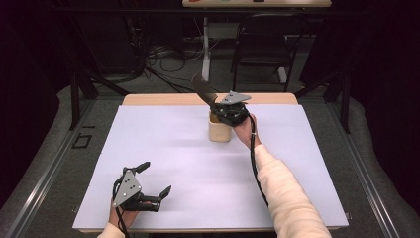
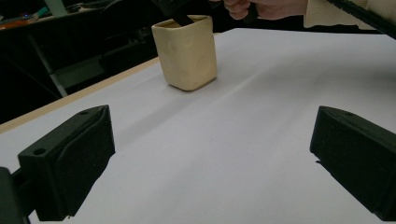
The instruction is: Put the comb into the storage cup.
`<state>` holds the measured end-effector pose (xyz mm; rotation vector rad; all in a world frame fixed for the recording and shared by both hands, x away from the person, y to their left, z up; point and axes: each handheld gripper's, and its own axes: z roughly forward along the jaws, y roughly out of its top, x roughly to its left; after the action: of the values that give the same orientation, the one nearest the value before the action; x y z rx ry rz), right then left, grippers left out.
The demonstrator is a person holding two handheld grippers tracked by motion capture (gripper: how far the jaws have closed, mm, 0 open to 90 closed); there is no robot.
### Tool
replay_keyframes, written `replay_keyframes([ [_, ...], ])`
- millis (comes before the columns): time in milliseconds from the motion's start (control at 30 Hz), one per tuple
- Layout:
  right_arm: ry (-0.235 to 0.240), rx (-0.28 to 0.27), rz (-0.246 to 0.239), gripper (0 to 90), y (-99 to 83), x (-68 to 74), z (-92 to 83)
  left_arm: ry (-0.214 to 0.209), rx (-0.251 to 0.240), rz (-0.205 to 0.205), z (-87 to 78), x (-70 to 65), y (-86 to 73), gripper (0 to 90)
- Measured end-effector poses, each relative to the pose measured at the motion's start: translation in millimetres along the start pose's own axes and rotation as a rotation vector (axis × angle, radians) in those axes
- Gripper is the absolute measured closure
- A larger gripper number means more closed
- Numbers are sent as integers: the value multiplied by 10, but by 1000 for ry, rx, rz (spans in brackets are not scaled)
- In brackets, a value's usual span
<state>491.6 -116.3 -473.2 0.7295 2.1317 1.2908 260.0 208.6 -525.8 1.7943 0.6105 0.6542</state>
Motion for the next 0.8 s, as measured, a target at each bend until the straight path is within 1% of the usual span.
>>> replay_keyframes([
  [133,5,12,7,716,-3,-1,3,0,0,0,-1,-1,0,0],
  [267,11,37,8,714,-13,-5,13,0,0,0,-1,-2,1,0],
  [433,9,45,14,710,-23,-11,26,-1,3,1,3,-2,0,0],
  [500,7,64,18,700,-30,-10,38,-1,2,2,2,-1,0,0],
  [533,-3,91,22,659,-34,-9,45,-1,2,2,1,-1,0,0],
  [567,-12,102,25,632,-31,-7,43,-1,3,1,0,-1,0,0],
  [600,-20,118,34,555,-24,-4,37,0,3,2,-1,-1,0,0],
  [633,-17,142,53,494,-15,-6,31,0,1,0,-1,-1,-1,0],
  [667,-8,160,68,461,-10,-7,20,0,1,0,-1,-1,-1,0],
  [700,-10,173,77,422,-6,-6,2,0,2,2,0,0,0,0],
  [733,-10,173,77,422,-6,-6,2,0,2,2,0,0,0,0],
  [767,-6,187,110,351,-3,-21,-29,-1,3,3,2,-4,2,0],
  [800,-3,191,120,318,-2,-31,-47,-1,1,3,1,-7,3,0],
])
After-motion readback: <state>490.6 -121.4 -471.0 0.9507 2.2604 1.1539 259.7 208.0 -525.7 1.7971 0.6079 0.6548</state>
